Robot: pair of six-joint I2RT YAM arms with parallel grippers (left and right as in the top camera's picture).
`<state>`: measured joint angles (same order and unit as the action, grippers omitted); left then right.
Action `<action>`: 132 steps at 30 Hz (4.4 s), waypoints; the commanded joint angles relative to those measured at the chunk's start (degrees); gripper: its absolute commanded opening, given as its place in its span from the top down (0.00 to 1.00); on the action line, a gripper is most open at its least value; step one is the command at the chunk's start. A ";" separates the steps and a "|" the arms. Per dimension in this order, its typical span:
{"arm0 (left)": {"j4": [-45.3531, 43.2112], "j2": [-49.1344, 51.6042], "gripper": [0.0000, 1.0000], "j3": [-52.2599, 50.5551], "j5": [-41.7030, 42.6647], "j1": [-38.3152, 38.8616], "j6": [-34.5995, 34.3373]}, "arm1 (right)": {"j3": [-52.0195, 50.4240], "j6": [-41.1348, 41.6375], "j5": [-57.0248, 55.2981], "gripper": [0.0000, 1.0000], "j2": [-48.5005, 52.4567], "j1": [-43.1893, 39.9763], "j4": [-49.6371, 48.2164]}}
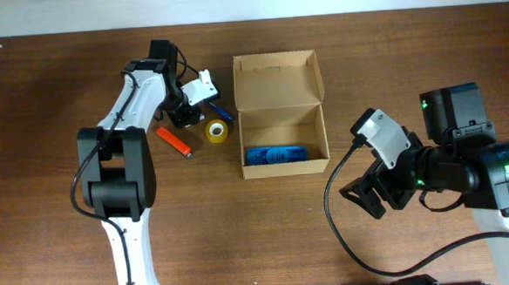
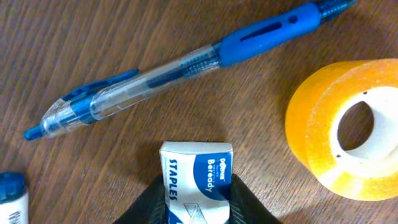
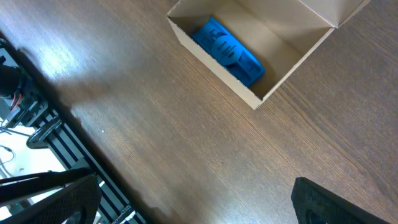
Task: Pack container
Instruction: 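Move the left gripper to the white staples box and grasp it, then place the staples box into the box beside the duster, then move the left gripper to the red stapler and grasp it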
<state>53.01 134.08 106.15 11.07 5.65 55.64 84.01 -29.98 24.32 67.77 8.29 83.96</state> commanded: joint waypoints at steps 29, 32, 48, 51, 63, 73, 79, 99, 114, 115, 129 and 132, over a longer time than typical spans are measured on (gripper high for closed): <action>32.87 -3.72 0.79 42.05 -2.32 11.04 -20.33 | -0.22 0.46 0.55 0.01 -0.17 -0.07 0.02; 33.16 -4.11 0.79 42.05 -2.29 13.35 -20.37 | -0.22 0.46 0.55 0.01 -0.17 -0.07 0.02; 31.23 -9.84 0.79 28.04 3.78 23.19 -16.59 | -0.22 0.46 0.55 0.01 -0.17 -0.07 0.02; 18.64 -21.29 0.78 6.60 3.76 23.69 -17.18 | -0.22 0.46 0.55 0.01 -0.17 -0.07 0.02; -4.20 -21.40 0.79 -6.91 4.63 32.65 -55.65 | -0.22 0.46 0.55 0.01 -0.17 -0.07 0.02; -7.65 -15.67 0.78 -6.91 -4.85 34.07 -89.31 | -0.22 0.46 0.52 0.01 -0.17 -0.07 0.02; -7.74 -14.53 0.78 -6.91 -4.68 35.19 -96.63 | -0.22 0.46 0.55 0.01 -0.17 -0.07 0.02; -10.67 -12.15 0.78 -6.91 -0.96 36.65 -103.86 | -0.22 0.46 0.55 0.01 -0.17 -0.07 0.02; -10.95 -12.15 0.52 -6.91 -0.79 36.74 -104.04 | -0.22 0.46 0.55 0.01 -0.17 -0.07 0.02; -10.82 -12.15 0.52 -6.91 -0.79 36.74 -104.02 | -0.22 0.46 0.55 0.01 -0.17 -0.07 0.02; -0.59 -26.12 0.52 -6.88 -11.54 33.81 -96.06 | -0.22 0.46 0.55 0.01 -0.17 -0.07 0.02; 3.72 -30.69 0.52 -6.88 -16.87 32.89 -96.13 | -0.22 0.46 0.55 0.01 -0.17 -0.07 0.02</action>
<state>55.16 106.63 99.42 -0.89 39.55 -41.34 84.01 -29.93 24.32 67.77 8.29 83.96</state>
